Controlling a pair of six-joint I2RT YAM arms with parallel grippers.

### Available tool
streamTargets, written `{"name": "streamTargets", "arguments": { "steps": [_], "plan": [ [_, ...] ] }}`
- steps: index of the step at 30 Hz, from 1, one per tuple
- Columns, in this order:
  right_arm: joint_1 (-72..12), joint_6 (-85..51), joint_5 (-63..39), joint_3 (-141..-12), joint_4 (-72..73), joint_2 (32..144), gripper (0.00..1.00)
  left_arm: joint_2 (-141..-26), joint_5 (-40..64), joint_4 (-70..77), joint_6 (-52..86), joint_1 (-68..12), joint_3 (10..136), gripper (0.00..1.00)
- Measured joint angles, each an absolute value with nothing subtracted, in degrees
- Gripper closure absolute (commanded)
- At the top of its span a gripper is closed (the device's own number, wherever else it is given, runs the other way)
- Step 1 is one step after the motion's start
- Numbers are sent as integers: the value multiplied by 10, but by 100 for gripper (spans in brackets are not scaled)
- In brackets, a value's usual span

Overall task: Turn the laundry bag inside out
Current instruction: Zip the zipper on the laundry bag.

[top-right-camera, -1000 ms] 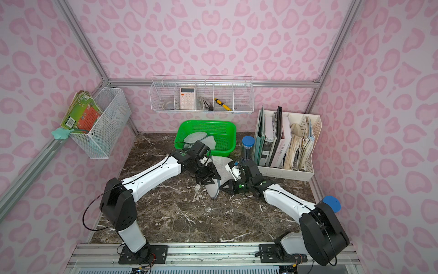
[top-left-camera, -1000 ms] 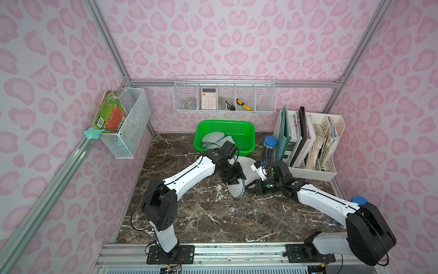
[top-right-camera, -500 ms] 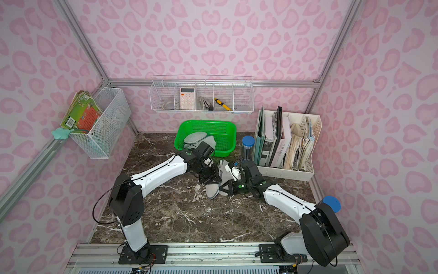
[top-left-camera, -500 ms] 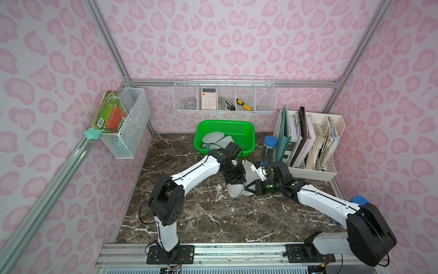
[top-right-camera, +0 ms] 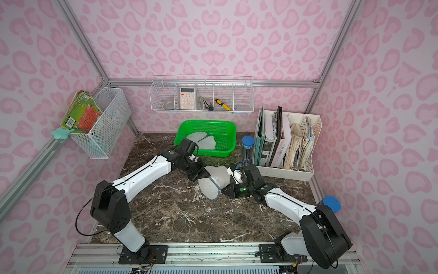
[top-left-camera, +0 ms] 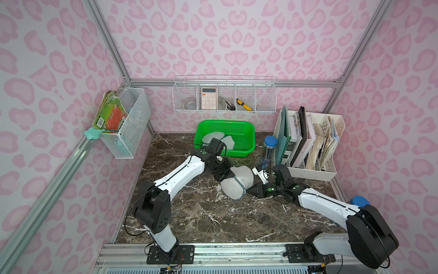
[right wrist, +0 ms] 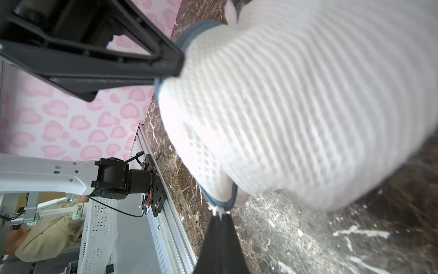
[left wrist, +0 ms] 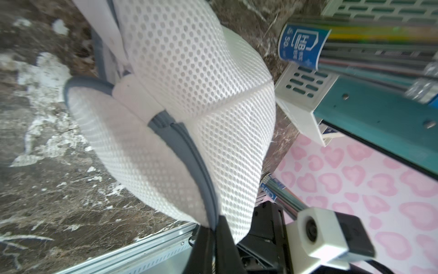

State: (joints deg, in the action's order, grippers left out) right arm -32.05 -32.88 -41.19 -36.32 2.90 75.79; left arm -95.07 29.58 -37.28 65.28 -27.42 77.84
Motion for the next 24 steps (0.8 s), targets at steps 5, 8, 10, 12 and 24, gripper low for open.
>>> {"name": "streamTargets", "arguments": {
  "steps": [5, 8, 10, 12, 24],
  "plan": [
    [-316, -333, -415, -347, 55, 759, 100, -878, 324, -309, 729, -211, 684, 100],
    [-314, -334, -418, -343, 72, 759, 100, -847, 340, -295, 761, -175, 635, 100],
    [-316, -334, -421, -343, 80, 759, 100, -844, 345, -303, 761, -167, 635, 89],
    [-321, -336, -421, -348, 79, 762, 100, -851, 347, -312, 746, -166, 653, 77],
    [-359, -342, -410, -405, 45, 800, 100, -874, 210, -481, 608, -260, 805, 56]
  ]
}}
